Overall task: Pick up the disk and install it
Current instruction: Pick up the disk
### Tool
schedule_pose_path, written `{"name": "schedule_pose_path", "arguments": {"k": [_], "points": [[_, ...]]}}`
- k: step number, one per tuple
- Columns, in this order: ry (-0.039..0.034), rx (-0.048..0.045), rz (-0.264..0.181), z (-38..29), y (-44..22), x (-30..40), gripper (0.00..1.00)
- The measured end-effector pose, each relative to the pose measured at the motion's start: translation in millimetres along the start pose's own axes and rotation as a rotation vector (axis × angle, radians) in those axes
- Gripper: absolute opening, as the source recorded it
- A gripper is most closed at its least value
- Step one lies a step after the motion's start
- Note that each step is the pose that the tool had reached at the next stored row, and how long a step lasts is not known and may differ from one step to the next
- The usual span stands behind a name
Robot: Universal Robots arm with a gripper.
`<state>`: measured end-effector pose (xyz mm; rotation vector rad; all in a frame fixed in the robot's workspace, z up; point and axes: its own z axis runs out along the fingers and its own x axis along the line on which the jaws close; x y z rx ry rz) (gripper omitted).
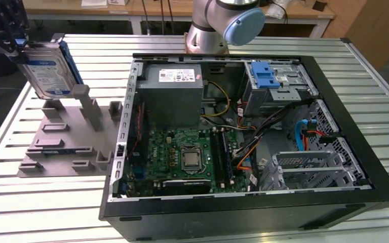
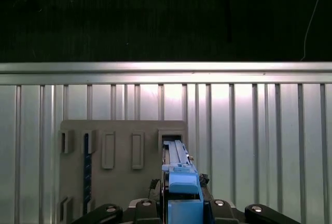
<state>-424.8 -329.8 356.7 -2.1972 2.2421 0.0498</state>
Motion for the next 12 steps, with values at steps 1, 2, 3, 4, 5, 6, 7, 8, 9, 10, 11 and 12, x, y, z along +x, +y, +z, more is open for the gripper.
{"name": "schedule_pose_path", "arguments": {"k": [1, 2, 3, 4, 5, 6, 7, 8, 9, 10, 11, 12], "points": [[0.0, 0.0, 0.0, -0.4, 0.0, 0.0, 0.36], [0.0, 0.0, 0.0, -0.7, 0.0, 0.0, 0.36], [0.0, -0.0001, 0.0, -1.2, 0.0, 0.0, 0.36], [0.0, -0.0001, 0.0, -1.7, 0.1, -0.1, 0.36], [0.0, -0.0001, 0.0, -2.3, 0.0, -0.1, 0.36], [0.0, -0.0001, 0.0, -2.9, 0.1, -0.1, 0.36], [0.0, 0.0, 0.0, -3.6, 0.1, -0.1, 0.36], [0.0, 0.0, 0.0, -4.4, 0.1, -0.1, 0.36], [0.0, -0.0001, 0.0, -5.1, 0.1, -0.1, 0.36], [0.0, 0.0, 0.0, -5.5, 0.1, -0.1, 0.36], [-0.0001, 0.0001, 0.0, -6.0, 0.2, -0.1, 0.36], [0.0, 0.0, 0.0, -6.6, 0.1, -0.2, 0.36]]}}
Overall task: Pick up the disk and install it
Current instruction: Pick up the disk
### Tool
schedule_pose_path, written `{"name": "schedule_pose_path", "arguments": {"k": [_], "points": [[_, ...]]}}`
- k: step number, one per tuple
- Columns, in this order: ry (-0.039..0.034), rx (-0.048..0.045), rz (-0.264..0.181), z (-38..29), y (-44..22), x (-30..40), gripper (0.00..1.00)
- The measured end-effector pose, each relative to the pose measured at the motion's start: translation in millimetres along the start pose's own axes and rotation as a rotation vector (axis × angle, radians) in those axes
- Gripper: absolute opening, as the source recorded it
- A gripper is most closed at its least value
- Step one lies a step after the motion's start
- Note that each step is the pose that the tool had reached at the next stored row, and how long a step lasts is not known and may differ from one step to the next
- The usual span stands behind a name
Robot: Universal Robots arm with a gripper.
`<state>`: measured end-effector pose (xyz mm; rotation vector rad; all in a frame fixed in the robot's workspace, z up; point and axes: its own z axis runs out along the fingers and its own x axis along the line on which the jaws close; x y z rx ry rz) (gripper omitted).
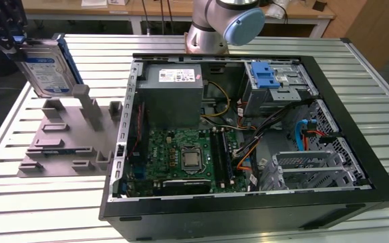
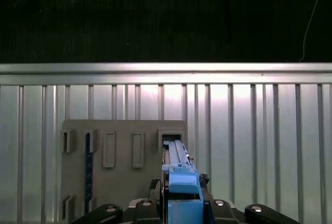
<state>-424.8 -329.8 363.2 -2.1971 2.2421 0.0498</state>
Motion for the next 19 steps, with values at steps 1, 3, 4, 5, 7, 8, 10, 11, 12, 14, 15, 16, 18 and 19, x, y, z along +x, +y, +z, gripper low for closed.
{"name": "schedule_pose_path", "arguments": {"k": [1, 3, 4, 5, 7, 8, 10, 11, 12, 14, 15, 16, 18, 19], "points": [[0.0, -0.0001, 0.0, -0.6, 0.0, 0.0, 0.36], [0.0, 0.0, 0.0, -1.8, 0.0, 0.0, 0.36], [0.0, -0.0001, 0.0, -2.5, 0.1, -0.1, 0.36], [0.0, -0.0001, 0.0, -3.2, 0.1, -0.1, 0.36], [0.0, 0.0, 0.0, -4.2, 0.1, -0.1, 0.36], [0.0, 0.0, 0.0, -4.7, 0.1, -0.1, 0.36], [0.0001, -0.0001, 0.0, -5.6, 0.1, -0.1, 0.36], [0.0, -0.0001, 0.0, -6.1, 0.1, -0.2, 0.36], [0.0, 0.0, 0.0, -6.5, 0.1, -0.2, 0.36], [0.0, -0.0001, 0.0, -7.5, 0.2, -0.2, 0.36], [-0.0001, -0.0001, 0.0, -7.8, 0.1, -0.2, 0.36], [-0.0001, 0.0001, 0.0, -7.8, 0.1, -0.2, 0.36], [-0.0001, 0.0001, 0.0, -7.9, 0.2, -0.2, 0.36], [-0.0001, 0.0, 0.0, -7.9, 0.2, -0.2, 0.36]]}}
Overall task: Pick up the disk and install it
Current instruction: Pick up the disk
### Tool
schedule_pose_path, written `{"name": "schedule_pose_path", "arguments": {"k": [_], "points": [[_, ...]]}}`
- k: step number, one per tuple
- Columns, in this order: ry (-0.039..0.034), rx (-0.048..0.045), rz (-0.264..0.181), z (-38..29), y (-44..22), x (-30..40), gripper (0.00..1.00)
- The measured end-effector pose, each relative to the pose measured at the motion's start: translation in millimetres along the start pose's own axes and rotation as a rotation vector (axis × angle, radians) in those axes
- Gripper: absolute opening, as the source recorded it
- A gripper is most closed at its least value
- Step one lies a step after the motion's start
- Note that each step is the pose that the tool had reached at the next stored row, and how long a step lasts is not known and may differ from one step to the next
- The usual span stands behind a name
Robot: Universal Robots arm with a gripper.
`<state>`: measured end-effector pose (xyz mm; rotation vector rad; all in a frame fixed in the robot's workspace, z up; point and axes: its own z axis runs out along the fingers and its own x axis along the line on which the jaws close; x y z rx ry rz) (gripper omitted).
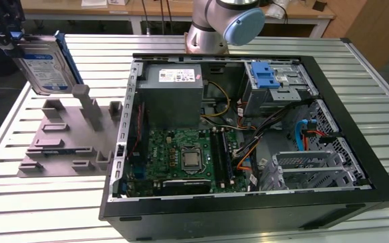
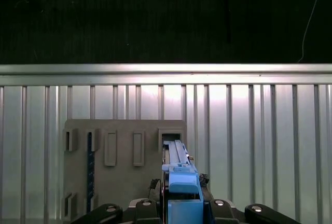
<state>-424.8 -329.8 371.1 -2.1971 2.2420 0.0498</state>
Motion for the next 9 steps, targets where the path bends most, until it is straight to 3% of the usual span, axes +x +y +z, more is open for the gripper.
{"name": "schedule_pose_path", "arguments": {"k": [9], "points": [[-0.0001, -0.0001, 0.0, -1.3, 0.0, 0.0, 0.36]]}}
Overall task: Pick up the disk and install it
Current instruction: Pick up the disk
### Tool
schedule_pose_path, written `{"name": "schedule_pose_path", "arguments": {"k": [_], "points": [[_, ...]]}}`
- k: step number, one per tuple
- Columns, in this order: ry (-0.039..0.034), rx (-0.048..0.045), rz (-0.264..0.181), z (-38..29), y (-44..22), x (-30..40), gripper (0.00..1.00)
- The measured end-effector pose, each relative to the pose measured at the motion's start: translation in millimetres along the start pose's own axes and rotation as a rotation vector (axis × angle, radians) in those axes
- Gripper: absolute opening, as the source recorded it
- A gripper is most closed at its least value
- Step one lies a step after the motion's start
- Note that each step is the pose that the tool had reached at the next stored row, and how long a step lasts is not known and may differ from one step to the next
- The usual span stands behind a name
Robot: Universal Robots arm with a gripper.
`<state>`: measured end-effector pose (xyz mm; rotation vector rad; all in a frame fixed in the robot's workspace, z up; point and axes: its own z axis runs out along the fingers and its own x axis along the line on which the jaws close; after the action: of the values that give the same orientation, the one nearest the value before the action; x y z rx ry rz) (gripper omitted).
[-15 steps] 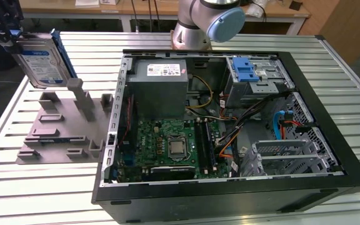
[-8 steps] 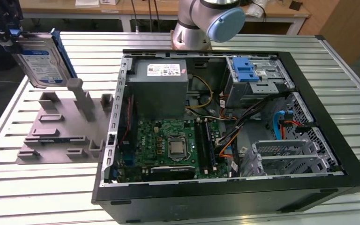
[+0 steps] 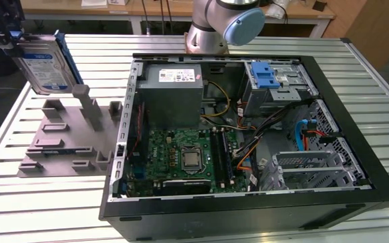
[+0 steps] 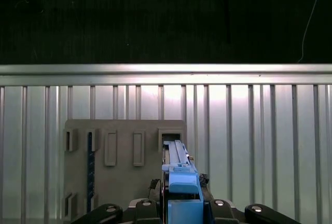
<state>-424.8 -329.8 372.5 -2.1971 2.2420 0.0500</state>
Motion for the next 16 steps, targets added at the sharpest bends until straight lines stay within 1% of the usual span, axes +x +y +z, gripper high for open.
{"name": "schedule_pose_path", "arguments": {"k": [16], "points": [[-0.0001, 0.0, 0.0, -7.0, 0.2, -0.2, 0.36]]}}
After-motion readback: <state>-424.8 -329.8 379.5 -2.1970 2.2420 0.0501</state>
